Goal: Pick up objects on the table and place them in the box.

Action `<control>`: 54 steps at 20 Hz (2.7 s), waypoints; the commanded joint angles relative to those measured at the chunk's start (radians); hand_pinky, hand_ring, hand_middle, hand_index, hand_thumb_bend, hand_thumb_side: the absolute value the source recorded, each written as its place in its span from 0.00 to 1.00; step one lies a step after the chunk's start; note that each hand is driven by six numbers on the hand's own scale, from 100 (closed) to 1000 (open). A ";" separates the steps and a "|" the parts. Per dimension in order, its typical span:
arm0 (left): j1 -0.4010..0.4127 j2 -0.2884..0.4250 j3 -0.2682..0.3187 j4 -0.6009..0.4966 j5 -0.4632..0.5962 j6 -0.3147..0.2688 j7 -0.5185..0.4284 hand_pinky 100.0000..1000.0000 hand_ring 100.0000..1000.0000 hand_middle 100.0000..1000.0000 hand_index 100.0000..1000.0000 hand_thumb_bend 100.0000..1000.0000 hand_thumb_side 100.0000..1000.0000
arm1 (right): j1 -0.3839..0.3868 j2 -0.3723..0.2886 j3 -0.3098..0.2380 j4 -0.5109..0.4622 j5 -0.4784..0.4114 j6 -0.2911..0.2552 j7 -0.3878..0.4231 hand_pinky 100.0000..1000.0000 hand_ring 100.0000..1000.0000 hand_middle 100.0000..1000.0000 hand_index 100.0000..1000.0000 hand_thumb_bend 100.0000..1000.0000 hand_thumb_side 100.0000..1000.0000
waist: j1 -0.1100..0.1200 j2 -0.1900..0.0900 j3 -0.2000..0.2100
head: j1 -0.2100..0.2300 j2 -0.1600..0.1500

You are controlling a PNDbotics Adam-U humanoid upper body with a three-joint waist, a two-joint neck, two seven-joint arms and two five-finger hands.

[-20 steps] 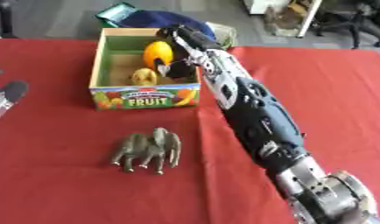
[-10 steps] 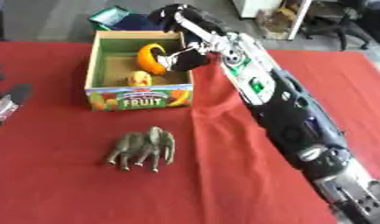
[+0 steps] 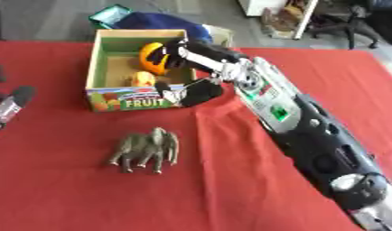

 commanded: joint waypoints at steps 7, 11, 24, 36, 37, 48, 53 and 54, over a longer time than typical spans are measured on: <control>-0.005 0.022 0.007 -0.007 -0.006 -0.001 -0.006 0.48 0.67 0.48 0.63 0.69 0.30 | 0.036 -0.030 -0.003 -0.038 -0.004 0.007 0.029 0.71 0.74 0.77 0.88 0.05 0.39 | 0.006 -0.025 -0.007 | 0.000 0.011; -0.004 0.022 0.005 -0.005 -0.006 -0.002 -0.008 0.48 0.68 0.48 0.63 0.69 0.30 | 0.053 -0.019 0.005 -0.015 0.031 0.003 0.034 0.72 0.75 0.78 0.89 0.10 0.46 | 0.005 -0.025 -0.007 | -0.002 0.010; 0.000 0.021 0.004 -0.002 -0.007 -0.003 -0.020 0.48 0.68 0.49 0.63 0.68 0.30 | 0.063 0.008 0.056 0.030 0.130 -0.050 0.098 0.76 0.79 0.83 0.91 0.28 0.54 | 0.006 -0.025 -0.009 | -0.007 0.010; 0.002 0.018 0.003 0.000 -0.008 -0.004 -0.026 0.48 0.68 0.49 0.63 0.67 0.30 | 0.053 0.048 0.099 0.080 0.298 -0.120 0.153 0.80 0.82 0.86 0.92 0.37 0.58 | 0.006 -0.026 -0.008 | -0.009 0.011; 0.002 0.018 0.003 0.000 -0.008 -0.005 -0.026 0.48 0.68 0.49 0.63 0.67 0.30 | 0.050 0.052 0.102 0.087 0.309 -0.124 0.158 0.80 0.82 0.86 0.91 0.37 0.59 | 0.006 -0.026 -0.008 | -0.010 0.011; 0.001 0.016 0.002 0.000 -0.007 -0.006 -0.030 0.48 0.68 0.49 0.64 0.67 0.30 | 0.037 0.091 0.128 0.158 0.426 -0.177 0.191 0.72 0.68 0.68 0.79 0.30 0.45 | 0.008 -0.026 -0.007 | -0.010 0.012; 0.002 0.016 0.002 0.000 -0.007 -0.006 -0.030 0.48 0.68 0.49 0.64 0.66 0.30 | 0.039 0.091 0.120 0.163 0.433 -0.177 0.150 0.59 0.42 0.41 0.57 0.23 0.34 | 0.008 -0.026 -0.008 | -0.009 0.010; 0.002 0.016 0.002 0.000 -0.007 -0.006 -0.030 0.48 0.68 0.49 0.64 0.66 0.31 | 0.040 0.090 0.119 0.162 0.432 -0.176 0.140 0.57 0.38 0.36 0.52 0.22 0.32 | 0.009 -0.027 -0.009 | -0.009 0.010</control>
